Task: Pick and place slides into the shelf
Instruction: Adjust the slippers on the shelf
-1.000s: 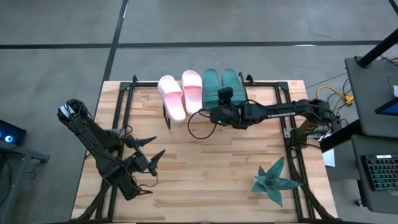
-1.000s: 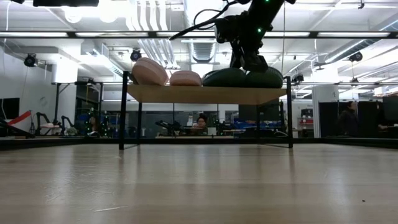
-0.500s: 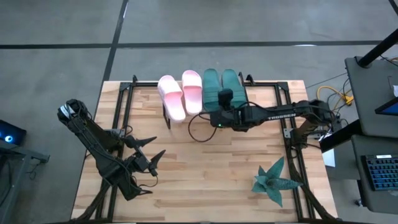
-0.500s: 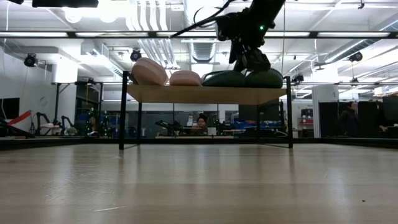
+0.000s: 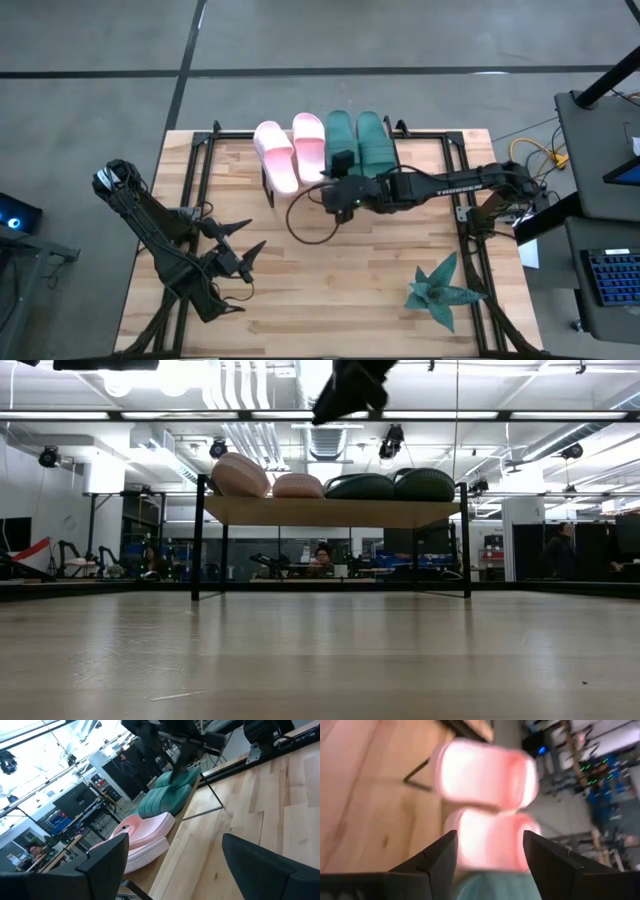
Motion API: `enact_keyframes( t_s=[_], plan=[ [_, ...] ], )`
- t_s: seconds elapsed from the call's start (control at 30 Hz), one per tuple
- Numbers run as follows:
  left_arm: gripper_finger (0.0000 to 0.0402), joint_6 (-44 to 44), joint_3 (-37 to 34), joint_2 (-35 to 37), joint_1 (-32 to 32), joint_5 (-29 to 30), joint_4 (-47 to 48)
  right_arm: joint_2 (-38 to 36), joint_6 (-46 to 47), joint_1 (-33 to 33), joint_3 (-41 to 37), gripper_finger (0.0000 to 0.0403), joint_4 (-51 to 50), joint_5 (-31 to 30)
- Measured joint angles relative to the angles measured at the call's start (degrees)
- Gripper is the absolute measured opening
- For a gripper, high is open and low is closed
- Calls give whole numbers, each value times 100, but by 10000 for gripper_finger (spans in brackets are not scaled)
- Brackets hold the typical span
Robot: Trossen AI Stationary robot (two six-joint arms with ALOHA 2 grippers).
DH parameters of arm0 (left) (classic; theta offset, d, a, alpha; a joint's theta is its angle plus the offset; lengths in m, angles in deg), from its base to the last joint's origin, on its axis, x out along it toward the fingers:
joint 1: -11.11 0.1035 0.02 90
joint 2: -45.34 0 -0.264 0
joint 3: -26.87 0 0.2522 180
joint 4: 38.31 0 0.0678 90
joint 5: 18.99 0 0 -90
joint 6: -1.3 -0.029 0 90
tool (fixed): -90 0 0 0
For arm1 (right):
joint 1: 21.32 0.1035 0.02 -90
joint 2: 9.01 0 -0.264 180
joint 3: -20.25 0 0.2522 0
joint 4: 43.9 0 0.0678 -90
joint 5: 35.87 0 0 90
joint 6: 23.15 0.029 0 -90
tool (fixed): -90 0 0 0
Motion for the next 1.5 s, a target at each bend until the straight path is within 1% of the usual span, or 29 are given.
enact_keyframes(
  t_s=[0.13, 0.23, 0.33, 0.43, 0.5, 0.6, 0.8, 0.93, 1.03, 1.13, 1.3, 1.43, 1.5],
  plan=[
    [303, -261, 0, 1, -58, 3, 3, 63, -476, -45, 0, 211, 672, 45],
    [303, -268, 0, 12, -144, 9, 49, 186, -764, -154, 0, 209, 1128, 364],
    [303, -249, -10, 69, -267, 141, 149, 318, -1027, -327, 0, 210, 1602, 733],
    [303, -238, -11, 159, -394, 246, 153, 457, -1295, -543, 2, 210, 2013, 909],
    [303, -237, -17, 197, -460, 278, 153, 584, -1390, -686, 45, 210, 2136, 1036],
    [303, -239, -42, 219, -531, 282, 157, 883, -1398, -882, 327, 210, 2103, 1307],
    [303, -237, -58, 221, -604, 243, 138, 1622, -1598, -1090, 1163, 210, 2064, 1348],
    [303, -235, -59, 221, -678, -41, 98, 2048, -1605, -1235, 1903, 210, 1640, 1392],
    [303, -233, -61, 221, -759, -63, 98, 2428, -1525, -1357, 2542, 210, 984, 1414],
    [303, -231, -61, 223, -845, -108, 93, 2807, -1366, -1480, 3210, 210, 305, 1632],
    [303, -220, -63, 221, -909, -282, 53, 3303, -1302, -1604, 4193, 206, -265, 1601],
    [303, -220, -63, 210, -955, -383, 44, 3590, -1302, -1639, 4686, 189, -608, 1532],
    [303, -220, -63, 210, -973, -507, 41, 3710, -1301, -1635, 4883, 170, -745, 1304]
  ],
)
